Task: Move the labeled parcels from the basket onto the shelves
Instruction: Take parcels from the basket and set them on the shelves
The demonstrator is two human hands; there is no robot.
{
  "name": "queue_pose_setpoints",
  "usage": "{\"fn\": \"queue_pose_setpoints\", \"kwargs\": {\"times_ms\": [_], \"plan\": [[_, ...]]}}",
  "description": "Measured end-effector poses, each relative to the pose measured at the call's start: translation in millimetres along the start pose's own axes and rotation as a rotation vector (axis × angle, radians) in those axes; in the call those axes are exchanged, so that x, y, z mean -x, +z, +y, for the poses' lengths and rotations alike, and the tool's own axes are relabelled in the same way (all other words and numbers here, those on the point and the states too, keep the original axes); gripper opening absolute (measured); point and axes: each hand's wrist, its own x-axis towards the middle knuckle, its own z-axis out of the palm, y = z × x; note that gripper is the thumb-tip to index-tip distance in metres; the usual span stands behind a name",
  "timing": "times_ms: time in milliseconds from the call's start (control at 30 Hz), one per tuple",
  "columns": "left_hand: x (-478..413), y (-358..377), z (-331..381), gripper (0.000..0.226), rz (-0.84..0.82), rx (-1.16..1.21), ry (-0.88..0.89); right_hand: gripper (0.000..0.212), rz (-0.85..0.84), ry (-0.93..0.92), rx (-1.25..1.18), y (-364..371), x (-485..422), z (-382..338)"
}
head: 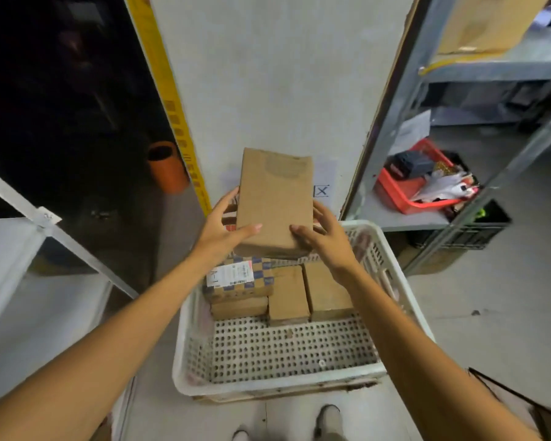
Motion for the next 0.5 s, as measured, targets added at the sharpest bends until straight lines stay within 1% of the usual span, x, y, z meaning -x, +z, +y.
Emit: {"fn": "queue_pose_setpoints", "kwargs": {"times_ms": [133, 333, 433, 500], "plan": [[-5, 53, -16, 0.081, -0.027, -0.031, -0.067, 0.055, 0.032, 0.086, -0.017, -45, 0, 36], [-1, 113, -43, 0.082, -0.026, -0.052, -0.198, 0.052, -0.017, 0.191, -0.025, -93, -9, 86], [1, 138, -56, 0.078, -0.008, -0.048, -0.263, 0.053, -0.029, 0.244, -0.029, -107, -10, 111], [-1, 151, -74, 0.079, -0.030, -0.048, -0.315, 0.053, -0.047, 0.293, -0.033, -113, -13, 129]]}}
